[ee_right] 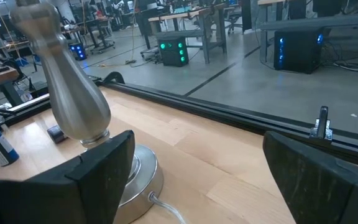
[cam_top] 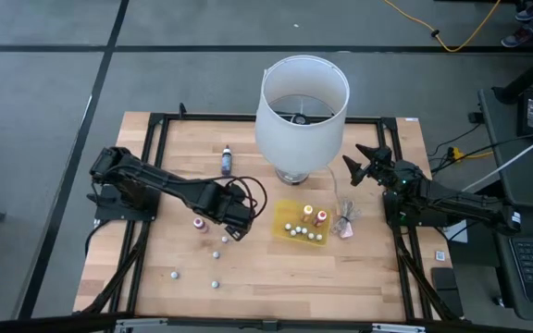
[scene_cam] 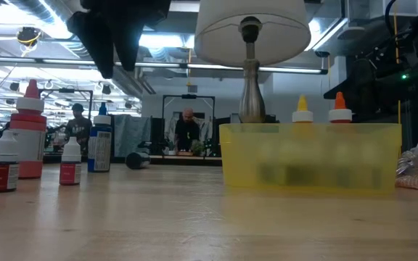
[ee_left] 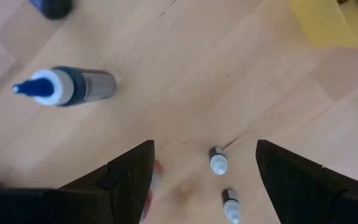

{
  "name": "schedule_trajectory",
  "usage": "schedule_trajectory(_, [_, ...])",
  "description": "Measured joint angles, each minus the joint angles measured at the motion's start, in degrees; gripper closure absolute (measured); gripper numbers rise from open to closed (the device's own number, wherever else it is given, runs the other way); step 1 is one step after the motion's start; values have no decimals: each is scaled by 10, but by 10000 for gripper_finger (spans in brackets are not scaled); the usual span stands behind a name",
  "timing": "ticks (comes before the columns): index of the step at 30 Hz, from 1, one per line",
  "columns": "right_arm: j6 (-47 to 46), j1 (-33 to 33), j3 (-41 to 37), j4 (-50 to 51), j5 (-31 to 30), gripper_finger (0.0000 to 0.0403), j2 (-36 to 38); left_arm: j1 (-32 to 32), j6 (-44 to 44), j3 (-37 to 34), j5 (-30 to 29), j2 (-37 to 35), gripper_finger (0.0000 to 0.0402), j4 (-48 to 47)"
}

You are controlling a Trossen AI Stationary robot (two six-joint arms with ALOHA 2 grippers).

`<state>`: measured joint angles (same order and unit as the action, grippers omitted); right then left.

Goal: Pick & Place food coloring
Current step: Put the pink food coloring bottle into the yellow bin

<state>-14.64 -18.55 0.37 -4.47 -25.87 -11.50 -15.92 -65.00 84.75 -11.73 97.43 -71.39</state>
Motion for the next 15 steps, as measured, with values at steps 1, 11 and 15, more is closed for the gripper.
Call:
schedule_trajectory(1, [0, 0, 0, 0, 0, 47, 0, -2, -11, 0, 0, 0, 129, -2])
schedule_trajectory(11, [0, 0, 0, 0, 0, 47, -1, -4, -76, -54, 49, 12, 129, 80])
schedule_trajectory(15, [1, 0, 0, 0, 0, 47, -1, -6, -94, -78, 74, 28, 129, 88])
